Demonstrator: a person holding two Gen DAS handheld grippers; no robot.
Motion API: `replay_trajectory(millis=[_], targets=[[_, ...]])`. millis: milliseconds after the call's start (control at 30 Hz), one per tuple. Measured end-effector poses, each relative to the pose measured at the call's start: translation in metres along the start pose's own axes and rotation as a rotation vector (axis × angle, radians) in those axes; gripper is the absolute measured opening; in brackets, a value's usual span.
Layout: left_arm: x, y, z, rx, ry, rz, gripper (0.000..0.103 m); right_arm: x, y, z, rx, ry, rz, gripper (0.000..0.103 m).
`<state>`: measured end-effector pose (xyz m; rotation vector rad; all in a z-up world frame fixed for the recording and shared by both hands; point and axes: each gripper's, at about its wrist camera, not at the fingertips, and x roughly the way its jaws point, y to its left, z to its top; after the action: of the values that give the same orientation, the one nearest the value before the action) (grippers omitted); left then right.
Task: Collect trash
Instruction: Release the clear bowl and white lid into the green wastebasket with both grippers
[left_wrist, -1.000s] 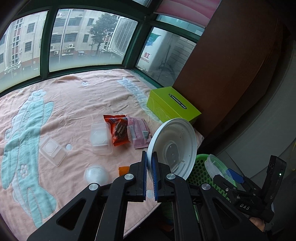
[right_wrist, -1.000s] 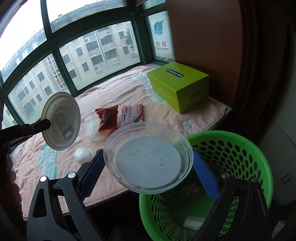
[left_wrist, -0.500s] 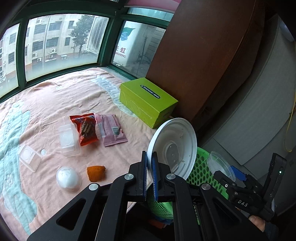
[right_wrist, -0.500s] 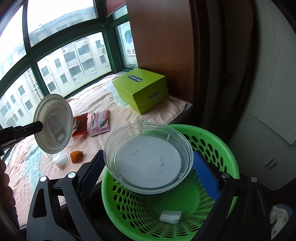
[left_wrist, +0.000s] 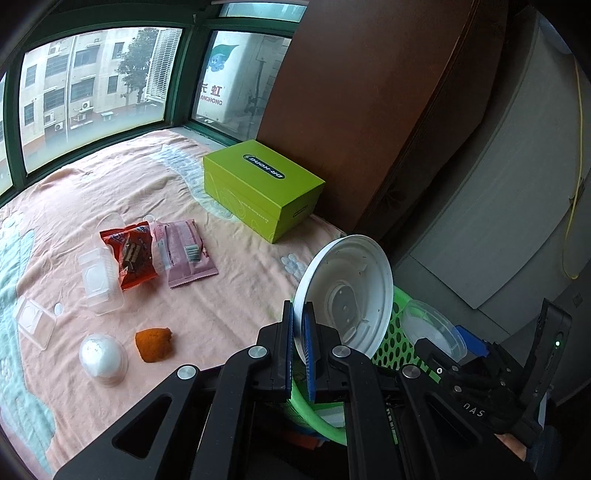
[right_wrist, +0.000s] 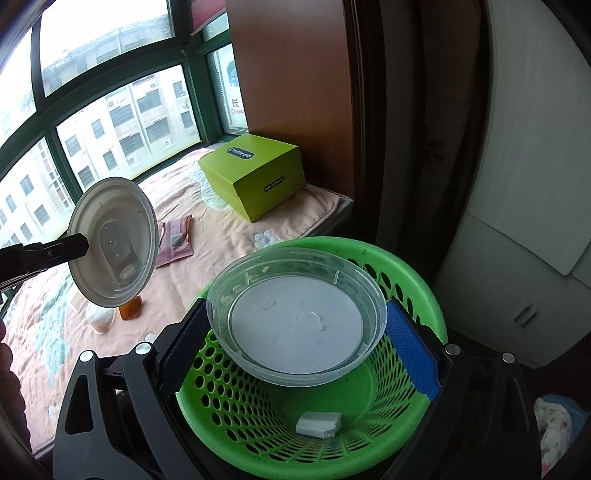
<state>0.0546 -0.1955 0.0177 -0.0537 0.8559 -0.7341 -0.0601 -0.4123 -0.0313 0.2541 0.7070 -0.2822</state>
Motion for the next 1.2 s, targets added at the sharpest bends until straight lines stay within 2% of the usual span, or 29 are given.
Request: replay_trajectory(millis=[500,1067,1200], targets=[[0.026,-0.021,-0.004,0.037,0.055,-0.011,0.006,-0.005,-0.013,-0.005,0.034,-0.004,0.017,0.096],[0.058,-0.042,-0.018,0.088,0.143,-0.026,0.006,-0.022,-0.04,-0.008,0.084,-0.039,-0.032,0.096],[0.063,-0.046,-0.022,0.092,0.156,-0.043,0.016,-0.023,-0.041,-0.008,0.083,-0.042,-0.033,0.096]])
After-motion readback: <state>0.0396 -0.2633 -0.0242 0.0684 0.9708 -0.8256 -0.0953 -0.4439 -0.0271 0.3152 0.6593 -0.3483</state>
